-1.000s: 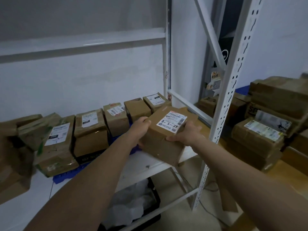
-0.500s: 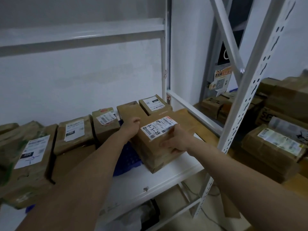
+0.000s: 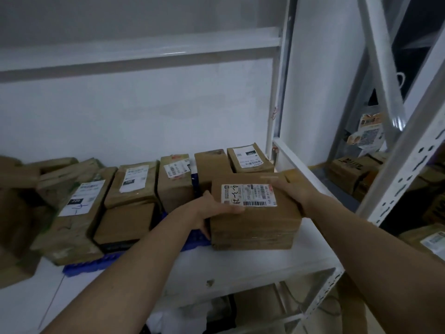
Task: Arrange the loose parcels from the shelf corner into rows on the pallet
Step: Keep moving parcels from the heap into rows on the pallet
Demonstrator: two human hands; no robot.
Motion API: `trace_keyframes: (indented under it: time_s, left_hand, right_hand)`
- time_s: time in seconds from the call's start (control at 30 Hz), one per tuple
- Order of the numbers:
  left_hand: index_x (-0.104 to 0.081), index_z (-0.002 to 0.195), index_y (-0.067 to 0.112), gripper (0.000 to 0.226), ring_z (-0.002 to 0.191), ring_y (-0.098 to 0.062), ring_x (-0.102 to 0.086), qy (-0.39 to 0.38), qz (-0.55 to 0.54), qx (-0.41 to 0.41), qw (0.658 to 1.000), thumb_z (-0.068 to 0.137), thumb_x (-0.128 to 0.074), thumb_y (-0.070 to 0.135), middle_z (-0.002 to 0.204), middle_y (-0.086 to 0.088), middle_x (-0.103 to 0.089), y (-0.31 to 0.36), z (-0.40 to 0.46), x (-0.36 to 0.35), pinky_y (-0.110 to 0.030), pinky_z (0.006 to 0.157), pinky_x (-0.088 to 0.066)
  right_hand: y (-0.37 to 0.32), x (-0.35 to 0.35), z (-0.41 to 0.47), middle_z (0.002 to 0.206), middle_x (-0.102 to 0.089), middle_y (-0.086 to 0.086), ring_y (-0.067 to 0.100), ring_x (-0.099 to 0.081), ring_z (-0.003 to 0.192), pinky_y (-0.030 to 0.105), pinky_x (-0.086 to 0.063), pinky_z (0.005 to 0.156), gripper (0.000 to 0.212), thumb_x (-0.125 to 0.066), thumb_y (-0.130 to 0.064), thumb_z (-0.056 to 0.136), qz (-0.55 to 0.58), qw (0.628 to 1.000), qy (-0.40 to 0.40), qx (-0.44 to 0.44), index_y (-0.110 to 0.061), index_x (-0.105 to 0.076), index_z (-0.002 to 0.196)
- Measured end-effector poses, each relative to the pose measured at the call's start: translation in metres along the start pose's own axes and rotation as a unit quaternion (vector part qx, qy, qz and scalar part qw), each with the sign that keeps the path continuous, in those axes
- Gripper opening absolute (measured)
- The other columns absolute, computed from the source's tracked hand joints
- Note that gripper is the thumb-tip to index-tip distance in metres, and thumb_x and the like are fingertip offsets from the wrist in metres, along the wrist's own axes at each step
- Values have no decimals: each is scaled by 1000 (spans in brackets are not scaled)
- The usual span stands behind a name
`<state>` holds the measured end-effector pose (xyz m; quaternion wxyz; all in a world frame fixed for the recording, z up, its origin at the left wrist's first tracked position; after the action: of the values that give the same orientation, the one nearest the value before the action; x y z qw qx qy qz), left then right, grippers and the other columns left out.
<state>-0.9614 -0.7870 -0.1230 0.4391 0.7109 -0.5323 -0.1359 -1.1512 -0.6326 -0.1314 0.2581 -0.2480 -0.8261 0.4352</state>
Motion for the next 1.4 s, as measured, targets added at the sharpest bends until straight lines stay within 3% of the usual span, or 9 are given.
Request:
trace_keyframes:
  time_s: [0.13, 0.2, 0.3, 0.43, 0.6, 0.73, 1.07, 1.23, 1.4]
  left_hand:
    - [-34, 142, 22, 101, 125, -35, -44, -18, 0, 11, 1000, 58, -91, 25, 136, -8, -47, 5, 0, -5, -69, 80, -48]
    - [-39, 140, 22, 95, 124, -36, -46, -4, -2, 9, 1000, 60, -90, 23, 136, -8, -49, 8, 1, -9, -69, 82, -48]
    - [-44, 136, 23, 87, 122, -36, -48, 11, -1, 9, 1000, 62, -89, 24, 133, -9, -53, 12, 4, -12, -68, 82, -48]
    - [-43, 136, 21, 88, 118, -36, -52, 21, 8, 15, 1000, 62, -89, 26, 130, -9, -55, 17, 7, -13, -67, 80, -50]
    - [-51, 130, 23, 76, 112, -33, -56, 35, -6, 9, 999, 64, -87, 29, 123, -8, -59, 20, 10, -11, -63, 81, -52]
    - [-48, 134, 24, 80, 116, -34, -53, 41, -31, 32, 998, 65, -85, 41, 127, -9, -57, 12, 13, -11, -66, 84, -49]
    - [-51, 129, 27, 86, 111, -34, -56, 27, -62, 45, 997, 55, -86, 52, 121, -9, -60, 11, 19, -13, -68, 80, -49]
    - [-56, 125, 23, 81, 110, -35, -58, 19, -62, 55, 996, 55, -86, 51, 120, -11, -62, 7, 22, -10, -68, 80, -49]
    - [-57, 120, 23, 87, 107, -35, -59, 16, -45, 52, 998, 45, -87, 56, 117, -12, -62, 12, 23, -11, -66, 77, -51]
  right_hand:
    - [0, 2, 17, 90, -76, 7, 27, -73, 81, 39, -58, 72, 42, -74, -55, 72, 60, 997, -49, -2, -20, -70, 96]
    - [-8, 2, 23, 85, -76, 7, 23, -73, 71, 30, -57, 54, 38, -68, -54, 78, 73, 995, -62, 4, -19, -70, 93]
    - [-14, 4, 32, 73, -75, 5, 21, -72, 61, 28, -54, 44, 38, -65, -55, 80, 72, 995, -62, 2, -19, -68, 90]
    - [-9, 8, 42, 79, -75, 7, 26, -73, 68, 35, -57, 59, 46, -66, -61, 76, 108, 991, -70, -23, -18, -68, 93]
    - [13, 8, 51, 114, -69, 13, 35, -65, 106, 56, -45, 98, 68, -64, -71, 71, 211, 970, -114, -47, -18, -71, 113]
    - [34, 6, 55, 96, -74, 13, 34, -72, 83, 49, -55, 77, 63, -56, -78, 70, 231, 965, -100, -80, -21, -79, 86]
    - [33, 7, 62, 94, -75, 12, 31, -73, 79, 43, -55, 74, 62, -58, -75, 71, 240, 960, -128, -70, -21, -68, 101]
    - [24, 4, 58, 89, -75, 12, 30, -73, 74, 40, -57, 54, 52, -55, -68, 79, 245, 957, -148, -52, -20, -69, 96]
    - [26, 7, 61, 93, -75, 11, 28, -73, 79, 37, -58, 60, 53, -55, -68, 80, 236, 959, -147, -53, -21, -67, 102]
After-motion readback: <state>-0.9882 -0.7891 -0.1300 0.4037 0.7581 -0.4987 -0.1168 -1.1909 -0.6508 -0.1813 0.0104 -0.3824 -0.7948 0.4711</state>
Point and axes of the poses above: each hand's wrist, its own z-axis towards the middle knuckle, its own x-axis out of the back of the hand, y = z × x, the point moved 5 cm from there along z, towards the middle knuckle
